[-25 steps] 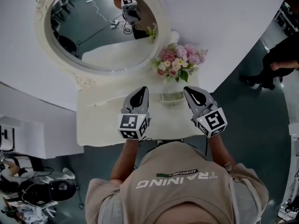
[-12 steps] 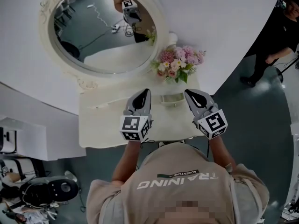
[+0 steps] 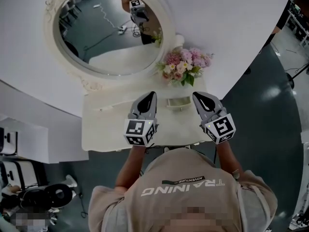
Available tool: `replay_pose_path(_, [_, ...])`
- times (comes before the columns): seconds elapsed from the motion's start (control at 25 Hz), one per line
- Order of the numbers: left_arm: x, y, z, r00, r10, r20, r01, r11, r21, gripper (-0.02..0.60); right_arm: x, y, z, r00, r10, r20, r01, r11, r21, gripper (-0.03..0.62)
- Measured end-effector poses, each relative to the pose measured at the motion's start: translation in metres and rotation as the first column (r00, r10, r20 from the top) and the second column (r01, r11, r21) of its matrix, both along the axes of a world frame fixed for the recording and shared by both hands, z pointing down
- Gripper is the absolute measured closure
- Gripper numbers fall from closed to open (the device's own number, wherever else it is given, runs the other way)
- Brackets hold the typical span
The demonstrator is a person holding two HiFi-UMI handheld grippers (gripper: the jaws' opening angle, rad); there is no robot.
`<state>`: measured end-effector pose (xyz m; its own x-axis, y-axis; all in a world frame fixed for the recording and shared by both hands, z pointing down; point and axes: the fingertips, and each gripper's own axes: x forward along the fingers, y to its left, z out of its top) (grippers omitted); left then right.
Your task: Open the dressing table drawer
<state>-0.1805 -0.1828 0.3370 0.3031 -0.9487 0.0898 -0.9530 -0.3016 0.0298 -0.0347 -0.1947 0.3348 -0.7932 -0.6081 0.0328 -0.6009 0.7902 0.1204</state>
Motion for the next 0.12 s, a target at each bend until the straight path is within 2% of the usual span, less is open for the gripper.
replay_pose_path(0.12, [-0.0035,0.0002,-0.0009,1.000,-0.007,0.003,0.007,1.000,0.001,0.563,-0.0030,-0.0005,-0.0010,1.000,0.001,0.001,-0.001,1.000,0.008,0.591])
